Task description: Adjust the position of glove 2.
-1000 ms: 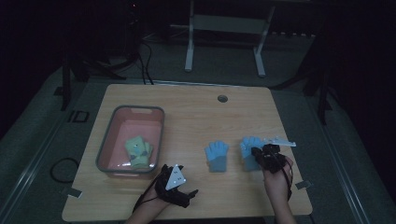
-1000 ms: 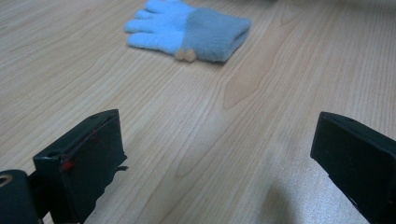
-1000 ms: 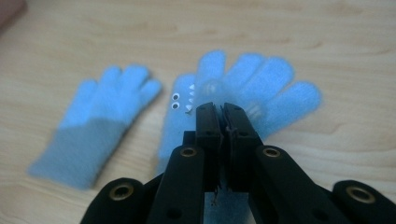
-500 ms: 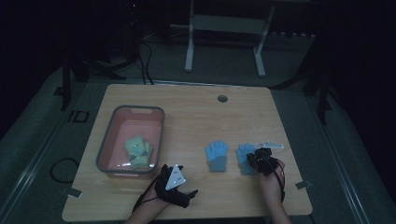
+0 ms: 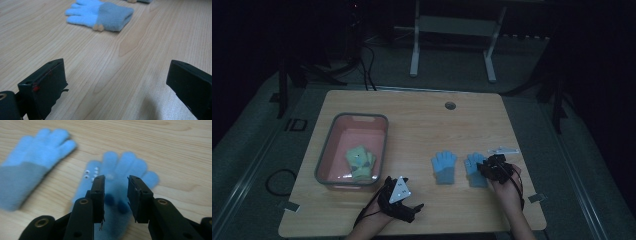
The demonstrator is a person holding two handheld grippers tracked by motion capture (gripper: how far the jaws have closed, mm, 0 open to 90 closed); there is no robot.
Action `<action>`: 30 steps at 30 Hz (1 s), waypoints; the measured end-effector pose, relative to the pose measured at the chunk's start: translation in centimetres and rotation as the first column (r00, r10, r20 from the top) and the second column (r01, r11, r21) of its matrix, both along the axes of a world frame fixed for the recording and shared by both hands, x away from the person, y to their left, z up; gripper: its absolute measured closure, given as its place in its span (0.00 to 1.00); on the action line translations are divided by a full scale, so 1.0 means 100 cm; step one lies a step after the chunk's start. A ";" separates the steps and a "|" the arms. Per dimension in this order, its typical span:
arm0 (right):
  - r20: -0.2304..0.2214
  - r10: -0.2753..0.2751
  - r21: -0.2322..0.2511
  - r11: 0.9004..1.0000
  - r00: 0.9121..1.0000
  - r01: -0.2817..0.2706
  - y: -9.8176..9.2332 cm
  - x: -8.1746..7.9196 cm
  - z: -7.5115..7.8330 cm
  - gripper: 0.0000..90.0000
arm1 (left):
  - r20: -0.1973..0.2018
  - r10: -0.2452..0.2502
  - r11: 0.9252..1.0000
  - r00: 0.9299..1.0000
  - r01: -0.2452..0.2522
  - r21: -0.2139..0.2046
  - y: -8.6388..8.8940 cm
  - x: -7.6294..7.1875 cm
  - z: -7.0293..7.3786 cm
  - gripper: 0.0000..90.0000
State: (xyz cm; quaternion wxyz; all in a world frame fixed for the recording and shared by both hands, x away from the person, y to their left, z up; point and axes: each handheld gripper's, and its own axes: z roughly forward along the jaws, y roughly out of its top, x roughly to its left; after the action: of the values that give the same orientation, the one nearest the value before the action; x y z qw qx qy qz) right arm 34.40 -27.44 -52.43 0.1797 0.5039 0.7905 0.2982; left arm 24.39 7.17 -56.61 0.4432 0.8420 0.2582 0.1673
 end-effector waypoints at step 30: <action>0.046 0.149 -0.070 0.987 0.988 -0.145 -0.006 -0.003 -0.022 0.92 | 0.001 0.006 1.000 1.000 -0.006 -0.003 0.000 0.000 0.000 0.03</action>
State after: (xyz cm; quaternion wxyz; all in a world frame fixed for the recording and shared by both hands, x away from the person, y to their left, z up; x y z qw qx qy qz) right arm 34.06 -28.00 -54.60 0.1941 0.4302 0.8301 0.2969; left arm 24.39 7.21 -56.64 0.4442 0.8403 0.2608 0.1687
